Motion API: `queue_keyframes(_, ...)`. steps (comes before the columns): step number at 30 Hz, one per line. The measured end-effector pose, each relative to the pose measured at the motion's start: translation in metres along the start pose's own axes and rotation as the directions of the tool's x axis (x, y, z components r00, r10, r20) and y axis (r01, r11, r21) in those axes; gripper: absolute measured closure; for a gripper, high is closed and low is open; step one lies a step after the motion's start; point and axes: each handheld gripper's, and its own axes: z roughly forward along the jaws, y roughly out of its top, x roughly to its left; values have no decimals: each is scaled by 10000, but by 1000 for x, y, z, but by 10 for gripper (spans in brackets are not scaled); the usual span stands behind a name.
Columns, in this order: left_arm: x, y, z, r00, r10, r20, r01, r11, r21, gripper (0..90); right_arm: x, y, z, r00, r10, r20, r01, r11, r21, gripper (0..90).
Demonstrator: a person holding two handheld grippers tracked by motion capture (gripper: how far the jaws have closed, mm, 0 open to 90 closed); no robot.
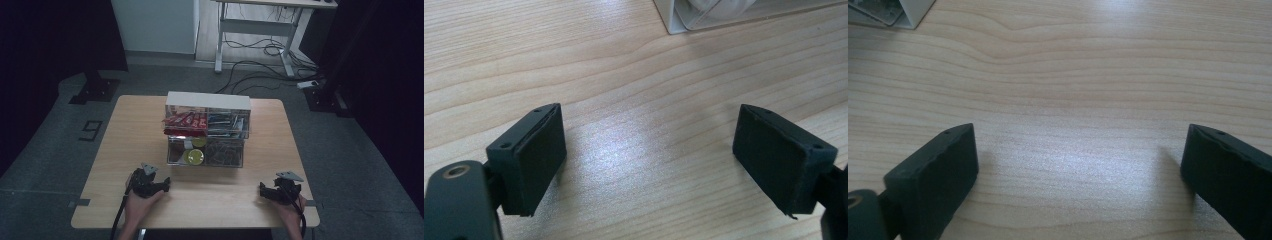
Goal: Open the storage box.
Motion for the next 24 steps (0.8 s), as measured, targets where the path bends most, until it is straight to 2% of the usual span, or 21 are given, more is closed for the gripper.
queue_keyframes(11, 2, -3, -3, 9999, 109, 106, -108, 9999, -76, 169, -2, -1, -2, 10000, -8, 21, 8, 9998, -200, 103)
queue_keyframes(16, 5, -4, -5, 9999, 56, 95, -54, 9998, -198, 239, -3, -1, -2, 10000, 29, 62, -27, 9997, -259, 119)
queue_keyframes(23, 8, -5, -6, 9999, 86, 107, -83, 9997, -238, 272, -4, -1, -2, 10000, 38, 65, -36, 9996, -282, 131)
queue_keyframes(24, 13, -4, -11, 9994, 51, 346, -41, 9995, -298, 271, -4, -1, -2, 10000, 44, 78, -41, 9996, -285, 135)
